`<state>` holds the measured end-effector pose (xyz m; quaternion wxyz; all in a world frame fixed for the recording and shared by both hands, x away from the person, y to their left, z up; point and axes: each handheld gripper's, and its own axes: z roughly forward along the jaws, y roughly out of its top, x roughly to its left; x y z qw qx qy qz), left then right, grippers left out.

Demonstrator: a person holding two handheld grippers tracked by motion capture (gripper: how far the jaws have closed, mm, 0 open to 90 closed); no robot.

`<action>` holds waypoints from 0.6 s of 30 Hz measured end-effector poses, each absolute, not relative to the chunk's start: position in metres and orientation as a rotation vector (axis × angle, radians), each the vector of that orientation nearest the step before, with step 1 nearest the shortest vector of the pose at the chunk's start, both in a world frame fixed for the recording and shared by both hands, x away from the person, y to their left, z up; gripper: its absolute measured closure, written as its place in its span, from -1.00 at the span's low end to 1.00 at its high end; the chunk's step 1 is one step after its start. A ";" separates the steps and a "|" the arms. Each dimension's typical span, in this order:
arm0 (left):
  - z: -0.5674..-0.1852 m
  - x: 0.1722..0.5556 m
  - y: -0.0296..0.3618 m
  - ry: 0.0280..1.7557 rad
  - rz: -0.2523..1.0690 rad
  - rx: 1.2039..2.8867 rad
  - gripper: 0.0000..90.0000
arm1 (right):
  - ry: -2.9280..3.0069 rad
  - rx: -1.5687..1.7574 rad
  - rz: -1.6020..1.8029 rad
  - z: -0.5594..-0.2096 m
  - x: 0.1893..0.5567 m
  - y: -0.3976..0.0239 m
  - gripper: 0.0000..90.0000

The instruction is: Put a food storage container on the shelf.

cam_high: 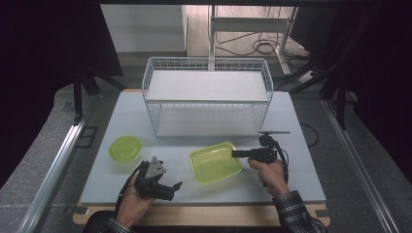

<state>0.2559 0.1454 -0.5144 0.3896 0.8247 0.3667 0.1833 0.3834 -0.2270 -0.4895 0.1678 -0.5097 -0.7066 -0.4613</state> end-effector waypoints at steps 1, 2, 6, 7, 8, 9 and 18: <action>-0.515 0.256 0.146 0.935 0.462 2.096 -0.94 | -2.010 -1.450 -1.312 -0.490 0.383 -0.227 0.78; -0.515 0.256 0.146 0.938 0.452 2.093 -0.95 | -2.001 -1.444 -1.328 -0.484 0.383 -0.229 0.78; -0.516 0.257 0.146 0.941 0.455 2.098 -0.97 | -1.997 -1.436 -1.360 -0.477 0.382 -0.231 0.78; -0.516 0.257 0.147 0.941 0.455 2.103 -0.97 | -1.994 -1.436 -1.371 -0.474 0.382 -0.232 0.78; -0.516 0.257 0.147 0.940 0.453 2.104 -0.97 | -1.994 -1.436 -1.391 -0.468 0.382 -0.234 0.78; -0.516 0.257 0.147 0.940 0.453 2.104 -0.97 | -1.994 -1.436 -1.391 -0.468 0.382 -0.234 0.78; -0.517 0.256 0.146 0.929 0.451 2.114 -0.97 | -1.971 -1.421 -1.459 -0.437 0.384 -0.237 0.78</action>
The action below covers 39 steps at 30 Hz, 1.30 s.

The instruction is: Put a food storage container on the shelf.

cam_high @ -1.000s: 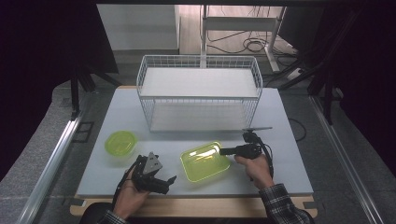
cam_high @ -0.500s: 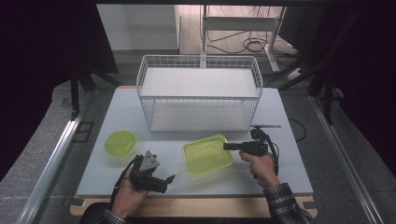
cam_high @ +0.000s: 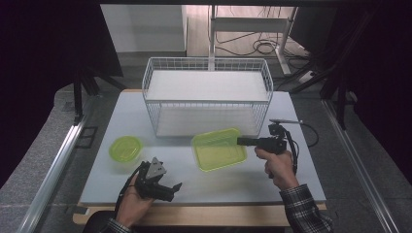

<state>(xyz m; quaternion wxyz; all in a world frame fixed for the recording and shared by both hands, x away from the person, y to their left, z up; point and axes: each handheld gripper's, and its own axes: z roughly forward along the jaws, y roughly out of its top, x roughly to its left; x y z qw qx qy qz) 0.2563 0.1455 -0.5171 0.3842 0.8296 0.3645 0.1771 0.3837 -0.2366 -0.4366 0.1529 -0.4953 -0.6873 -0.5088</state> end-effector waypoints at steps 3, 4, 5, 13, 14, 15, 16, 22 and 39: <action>-0.517 0.257 0.147 0.927 0.450 2.102 -0.97 | -1.969 -1.410 -1.468 -0.430 0.384 -0.235 0.78; -0.518 0.257 0.147 0.928 0.456 2.090 -0.98 | -1.973 -1.398 -1.468 -0.422 0.385 -0.234 0.78; -0.518 0.257 0.147 0.928 0.456 2.090 -0.98 | -1.973 -1.398 -1.468 -0.422 0.385 -0.234 0.78; -0.517 0.257 0.148 0.919 0.475 2.086 -0.98 | -1.983 -1.380 -1.512 -0.393 0.390 -0.231 0.78; -0.517 0.256 0.148 0.915 0.478 2.084 -0.98 | -1.988 -1.380 -1.525 -0.385 0.392 -0.231 0.78; -0.517 0.256 0.148 0.913 0.478 2.083 -0.98 | -1.990 -1.377 -1.532 -0.382 0.393 -0.231 0.78; -0.517 0.256 0.148 0.913 0.478 2.083 -0.98 | -1.990 -1.377 -1.532 -0.382 0.393 -0.231 0.78; -0.518 0.256 0.147 0.897 0.483 2.092 -0.99 | -1.983 -1.384 -1.585 -0.356 0.401 -0.229 0.78; -0.517 0.256 0.150 0.876 0.479 2.071 -0.99 | -1.998 -1.410 -1.661 -0.317 0.431 -0.210 0.78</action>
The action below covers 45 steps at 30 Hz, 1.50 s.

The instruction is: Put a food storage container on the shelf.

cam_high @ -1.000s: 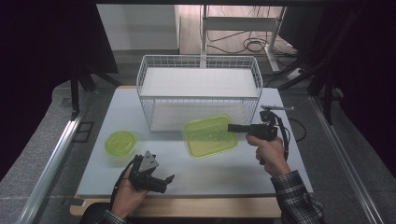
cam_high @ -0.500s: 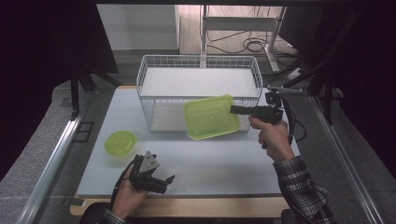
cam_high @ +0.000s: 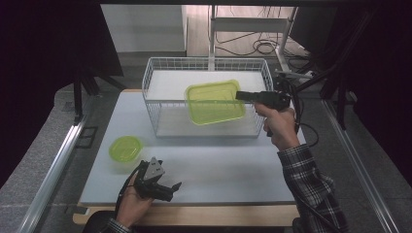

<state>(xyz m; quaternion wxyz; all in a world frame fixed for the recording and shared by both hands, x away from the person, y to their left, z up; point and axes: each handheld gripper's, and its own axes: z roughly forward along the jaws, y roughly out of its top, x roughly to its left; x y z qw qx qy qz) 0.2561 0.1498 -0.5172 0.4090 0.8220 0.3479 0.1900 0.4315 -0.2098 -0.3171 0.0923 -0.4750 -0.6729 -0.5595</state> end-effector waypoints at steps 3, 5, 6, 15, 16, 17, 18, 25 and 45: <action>-0.517 0.256 0.151 0.878 0.479 2.065 -0.99 | -2.002 -1.424 -1.674 -0.312 0.438 -0.206 0.78; -0.517 0.256 0.151 0.882 0.480 2.068 -0.99 | -2.003 -1.432 -1.685 -0.310 0.443 -0.203 0.78; -0.517 0.256 0.151 0.882 0.480 2.068 -0.99 | -2.006 -1.437 -1.689 -0.308 0.446 -0.201 0.78; -0.517 0.256 0.151 0.878 0.482 2.063 -0.99 | -2.019 -1.487 -1.721 -0.300 0.464 -0.190 0.78; -0.517 0.256 0.151 0.877 0.483 2.063 -0.99 | -2.016 -1.497 -1.720 -0.300 0.466 -0.189 0.78; -0.517 0.256 0.151 0.873 0.485 2.063 -0.98 | -2.012 -1.504 -1.723 -0.300 0.468 -0.188 0.78; -0.517 0.256 0.151 0.872 0.490 2.063 -0.98 | -2.015 -1.508 -1.723 -0.301 0.470 -0.187 0.78; -0.517 0.256 0.153 0.871 0.507 2.061 -0.98 | -2.019 -1.569 -1.721 -0.303 0.481 -0.180 0.78; -0.518 0.256 0.152 0.864 0.507 2.079 -0.98 | -2.067 -1.700 -1.687 -0.314 0.494 -0.167 0.73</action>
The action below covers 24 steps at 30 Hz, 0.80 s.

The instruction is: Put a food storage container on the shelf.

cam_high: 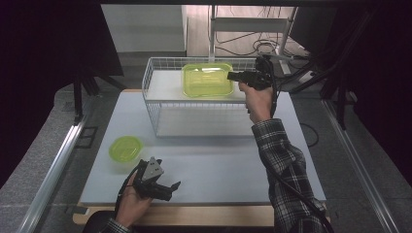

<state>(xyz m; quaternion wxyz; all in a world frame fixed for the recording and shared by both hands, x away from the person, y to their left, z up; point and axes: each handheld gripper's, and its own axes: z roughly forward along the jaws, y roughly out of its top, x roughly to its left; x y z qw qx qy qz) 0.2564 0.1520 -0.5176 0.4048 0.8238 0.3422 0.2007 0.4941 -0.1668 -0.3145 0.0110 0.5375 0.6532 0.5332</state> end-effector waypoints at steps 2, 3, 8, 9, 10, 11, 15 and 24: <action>-0.518 0.257 0.152 0.861 0.508 2.086 -0.98 | 2.039 1.673 1.628 -0.315 0.495 -0.166 0.71; -0.518 0.257 0.152 0.861 0.508 2.086 -0.98 | 2.039 1.673 1.628 -0.315 0.495 -0.166 0.71; -0.518 0.257 0.151 0.859 0.507 2.089 -0.98 | 2.032 1.654 1.568 -0.315 0.497 -0.163 0.65; -0.518 0.257 0.151 0.859 0.507 2.089 -0.98 | 2.032 1.654 1.568 -0.315 0.497 -0.163 0.65; -0.518 0.257 0.151 0.858 0.506 2.091 -0.98 | 2.034 1.637 1.526 -0.315 0.497 -0.161 0.61; -0.518 0.257 0.151 0.858 0.506 2.091 -0.98 | 2.034 1.637 1.526 -0.315 0.497 -0.161 0.61; -0.518 0.257 0.151 0.859 0.505 2.090 -0.98 | 2.060 1.621 1.489 -0.319 0.502 -0.159 0.48; -0.518 0.256 0.152 0.863 0.516 2.087 -0.98 | 2.072 1.539 1.466 -0.313 0.500 -0.159 0.10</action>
